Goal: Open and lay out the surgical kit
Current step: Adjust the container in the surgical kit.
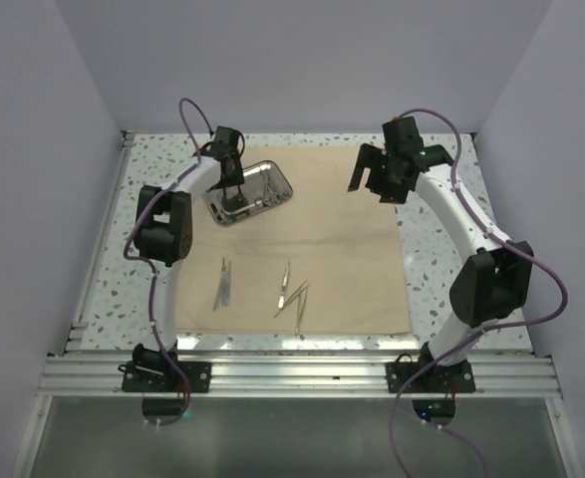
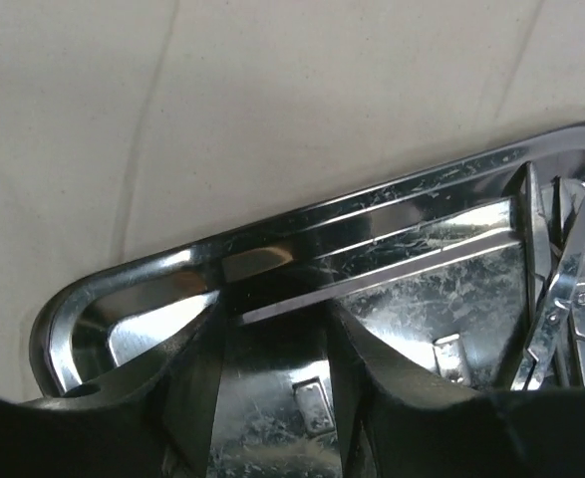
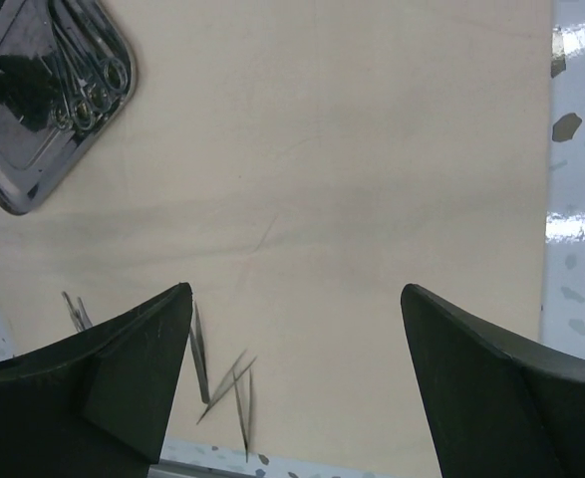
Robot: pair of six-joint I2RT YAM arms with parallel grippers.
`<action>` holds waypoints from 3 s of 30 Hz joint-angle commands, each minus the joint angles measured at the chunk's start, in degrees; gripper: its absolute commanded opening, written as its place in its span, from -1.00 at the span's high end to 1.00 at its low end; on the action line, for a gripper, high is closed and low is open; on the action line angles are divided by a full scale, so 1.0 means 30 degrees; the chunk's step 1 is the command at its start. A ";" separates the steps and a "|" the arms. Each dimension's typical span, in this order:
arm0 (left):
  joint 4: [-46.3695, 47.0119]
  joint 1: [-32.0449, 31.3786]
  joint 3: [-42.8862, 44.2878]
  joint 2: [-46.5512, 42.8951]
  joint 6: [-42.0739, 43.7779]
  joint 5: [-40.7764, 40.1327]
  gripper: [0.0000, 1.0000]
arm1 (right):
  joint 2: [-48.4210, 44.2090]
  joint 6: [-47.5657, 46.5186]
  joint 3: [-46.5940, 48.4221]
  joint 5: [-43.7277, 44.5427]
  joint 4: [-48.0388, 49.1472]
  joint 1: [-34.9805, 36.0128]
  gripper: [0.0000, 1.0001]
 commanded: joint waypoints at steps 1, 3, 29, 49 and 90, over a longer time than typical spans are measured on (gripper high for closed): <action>-0.0678 0.0280 0.0154 0.1753 0.1326 -0.0069 0.05 | 0.1142 -0.0439 0.1728 -0.0107 0.0357 0.0075 -0.78; -0.0968 0.0426 0.0969 0.2425 0.1591 -0.0012 0.05 | 0.1817 -0.0322 0.2662 -0.0312 0.0475 0.0192 -0.78; -0.2581 0.1101 0.4259 0.1496 0.0421 0.4146 -0.16 | 1.2012 -0.0294 1.5938 -0.2627 -0.0464 0.4117 -0.80; -0.0738 0.3092 -0.8308 -0.9613 0.0741 0.2068 -0.04 | 1.7436 0.1877 1.9193 -0.2511 0.3493 0.5876 -0.75; -0.0530 0.3210 -0.4358 -0.2671 0.2060 0.4207 1.00 | 2.0072 -0.2607 1.8959 0.4667 0.1120 0.6696 -0.04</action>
